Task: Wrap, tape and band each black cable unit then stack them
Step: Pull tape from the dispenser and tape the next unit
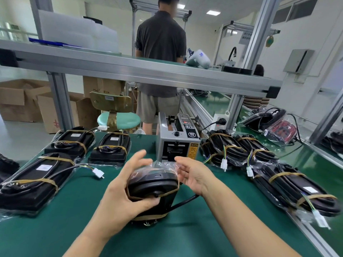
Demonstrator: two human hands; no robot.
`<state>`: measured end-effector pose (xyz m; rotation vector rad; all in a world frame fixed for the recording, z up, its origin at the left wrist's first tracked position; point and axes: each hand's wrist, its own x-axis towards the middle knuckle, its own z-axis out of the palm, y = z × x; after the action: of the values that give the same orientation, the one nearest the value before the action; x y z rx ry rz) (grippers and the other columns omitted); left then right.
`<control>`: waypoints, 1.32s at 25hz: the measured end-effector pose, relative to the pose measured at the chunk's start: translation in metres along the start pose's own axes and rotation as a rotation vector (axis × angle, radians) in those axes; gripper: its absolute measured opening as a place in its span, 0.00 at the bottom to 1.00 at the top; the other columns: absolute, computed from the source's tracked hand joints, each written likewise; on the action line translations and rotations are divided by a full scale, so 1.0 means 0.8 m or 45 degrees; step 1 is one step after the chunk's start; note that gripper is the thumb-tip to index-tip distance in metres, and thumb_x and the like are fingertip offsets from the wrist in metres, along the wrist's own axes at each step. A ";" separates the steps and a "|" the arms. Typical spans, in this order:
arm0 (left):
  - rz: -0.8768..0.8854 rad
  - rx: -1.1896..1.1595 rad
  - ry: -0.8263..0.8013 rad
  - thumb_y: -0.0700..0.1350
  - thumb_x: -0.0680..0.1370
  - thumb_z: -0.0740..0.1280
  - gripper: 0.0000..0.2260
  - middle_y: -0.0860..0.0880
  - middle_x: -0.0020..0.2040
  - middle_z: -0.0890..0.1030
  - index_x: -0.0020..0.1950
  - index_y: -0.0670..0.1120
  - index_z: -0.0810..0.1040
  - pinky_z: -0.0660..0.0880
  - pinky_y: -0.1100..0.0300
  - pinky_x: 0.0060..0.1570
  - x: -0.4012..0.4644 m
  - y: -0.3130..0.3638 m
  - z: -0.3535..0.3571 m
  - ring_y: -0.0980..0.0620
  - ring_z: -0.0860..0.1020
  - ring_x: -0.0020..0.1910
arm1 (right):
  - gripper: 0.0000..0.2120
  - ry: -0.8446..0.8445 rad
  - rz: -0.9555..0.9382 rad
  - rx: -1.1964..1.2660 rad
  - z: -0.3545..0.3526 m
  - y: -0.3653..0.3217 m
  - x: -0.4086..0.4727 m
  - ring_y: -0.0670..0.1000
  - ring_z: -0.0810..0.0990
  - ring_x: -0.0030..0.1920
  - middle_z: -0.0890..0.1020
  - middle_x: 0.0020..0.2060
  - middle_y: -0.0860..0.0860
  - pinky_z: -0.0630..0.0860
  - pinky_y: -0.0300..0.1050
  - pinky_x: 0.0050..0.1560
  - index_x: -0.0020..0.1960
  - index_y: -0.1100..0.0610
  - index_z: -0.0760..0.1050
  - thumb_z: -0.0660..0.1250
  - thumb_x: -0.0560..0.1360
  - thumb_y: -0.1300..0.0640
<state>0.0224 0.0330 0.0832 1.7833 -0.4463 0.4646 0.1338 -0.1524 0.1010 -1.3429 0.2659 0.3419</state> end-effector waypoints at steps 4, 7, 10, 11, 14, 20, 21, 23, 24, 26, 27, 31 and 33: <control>0.187 0.250 0.021 0.43 0.65 0.75 0.38 0.58 0.76 0.58 0.71 0.64 0.66 0.69 0.68 0.62 -0.010 -0.005 0.008 0.59 0.71 0.66 | 0.05 0.373 -0.107 0.002 -0.006 0.000 0.020 0.46 0.73 0.29 0.76 0.31 0.50 0.69 0.36 0.28 0.41 0.57 0.76 0.66 0.76 0.62; 0.178 0.274 0.062 0.48 0.65 0.76 0.31 0.57 0.72 0.66 0.66 0.61 0.72 0.71 0.68 0.60 -0.008 0.000 0.005 0.58 0.74 0.63 | 0.07 0.423 -0.167 -0.042 -0.002 -0.001 0.025 0.46 0.71 0.28 0.75 0.29 0.50 0.68 0.36 0.26 0.40 0.57 0.77 0.66 0.76 0.63; 0.054 0.122 0.109 0.56 0.67 0.71 0.20 0.57 0.62 0.77 0.59 0.61 0.76 0.70 0.68 0.58 -0.003 0.010 0.007 0.57 0.75 0.61 | 0.07 0.421 -0.260 -0.124 0.008 -0.004 0.031 0.47 0.70 0.28 0.75 0.28 0.51 0.69 0.37 0.27 0.40 0.57 0.78 0.66 0.76 0.62; -0.017 0.040 0.160 0.58 0.66 0.71 0.19 0.57 0.58 0.79 0.56 0.60 0.78 0.71 0.68 0.56 -0.003 0.013 0.010 0.57 0.77 0.58 | 0.07 0.439 -0.278 -0.136 0.012 -0.006 0.035 0.48 0.70 0.28 0.75 0.28 0.51 0.69 0.38 0.28 0.40 0.57 0.78 0.67 0.76 0.62; -0.235 -0.229 0.318 0.58 0.63 0.73 0.19 0.52 0.48 0.84 0.52 0.55 0.81 0.77 0.62 0.49 0.001 0.018 0.021 0.53 0.82 0.47 | 0.08 0.540 -0.288 -0.187 0.023 -0.009 0.045 0.49 0.70 0.27 0.75 0.26 0.52 0.69 0.42 0.28 0.37 0.57 0.77 0.69 0.74 0.61; -0.259 -0.269 0.648 0.45 0.76 0.69 0.03 0.50 0.37 0.82 0.43 0.50 0.81 0.75 0.63 0.40 0.018 0.023 0.037 0.55 0.77 0.36 | 0.08 0.739 -0.220 -0.161 0.038 -0.013 0.065 0.56 0.78 0.36 0.79 0.33 0.56 0.77 0.47 0.38 0.38 0.62 0.77 0.74 0.70 0.59; -0.246 -0.257 0.682 0.44 0.77 0.68 0.04 0.49 0.36 0.81 0.43 0.50 0.81 0.75 0.60 0.40 0.019 0.023 0.040 0.55 0.76 0.35 | 0.08 0.743 -0.200 -0.135 0.041 -0.012 0.068 0.56 0.77 0.35 0.78 0.34 0.56 0.75 0.46 0.36 0.38 0.62 0.76 0.73 0.70 0.60; -0.206 -0.312 0.713 0.42 0.77 0.68 0.05 0.49 0.39 0.80 0.46 0.52 0.80 0.75 0.54 0.43 0.020 0.022 0.043 0.52 0.76 0.37 | 0.11 0.665 -0.148 -0.037 0.043 -0.012 0.071 0.54 0.70 0.30 0.73 0.32 0.55 0.68 0.43 0.30 0.35 0.59 0.69 0.71 0.71 0.61; -0.162 -0.328 0.714 0.40 0.77 0.68 0.07 0.50 0.44 0.81 0.46 0.53 0.80 0.75 0.54 0.46 0.019 0.021 0.041 0.52 0.77 0.40 | 0.14 0.607 -0.124 -0.006 0.041 -0.012 0.071 0.53 0.68 0.28 0.70 0.31 0.53 0.66 0.42 0.28 0.34 0.57 0.66 0.70 0.72 0.61; -0.034 -0.312 0.609 0.40 0.75 0.69 0.07 0.51 0.54 0.80 0.45 0.52 0.82 0.74 0.58 0.55 0.013 0.015 0.034 0.53 0.78 0.53 | 0.13 0.564 -0.105 0.009 0.040 -0.011 0.070 0.50 0.70 0.30 0.71 0.33 0.51 0.68 0.41 0.29 0.36 0.56 0.66 0.69 0.74 0.61; 0.009 -0.284 0.491 0.42 0.74 0.70 0.05 0.51 0.56 0.79 0.47 0.51 0.82 0.72 0.60 0.59 0.008 0.012 0.028 0.52 0.77 0.58 | 0.12 0.608 -0.095 0.030 0.043 -0.011 0.068 0.51 0.71 0.32 0.72 0.34 0.52 0.68 0.41 0.29 0.37 0.58 0.67 0.69 0.73 0.61; -0.019 0.003 0.072 0.47 0.63 0.77 0.26 0.57 0.59 0.78 0.60 0.55 0.77 0.71 0.65 0.60 -0.004 0.000 0.007 0.55 0.76 0.61 | 0.08 0.551 -0.126 0.146 0.055 -0.025 0.033 0.50 0.65 0.28 0.70 0.31 0.53 0.61 0.39 0.25 0.39 0.59 0.69 0.68 0.73 0.61; -0.045 0.079 0.134 0.39 0.61 0.79 0.30 0.60 0.55 0.80 0.58 0.59 0.76 0.73 0.69 0.55 -0.006 -0.002 0.007 0.59 0.79 0.55 | 0.06 0.307 -0.372 0.072 0.050 -0.034 -0.007 0.47 0.68 0.30 0.73 0.30 0.49 0.66 0.37 0.27 0.39 0.56 0.75 0.68 0.75 0.58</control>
<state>0.0197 0.0280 0.0781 1.8138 -0.3292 0.5496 0.1389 -0.1193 0.1360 -1.3456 0.2733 -0.0732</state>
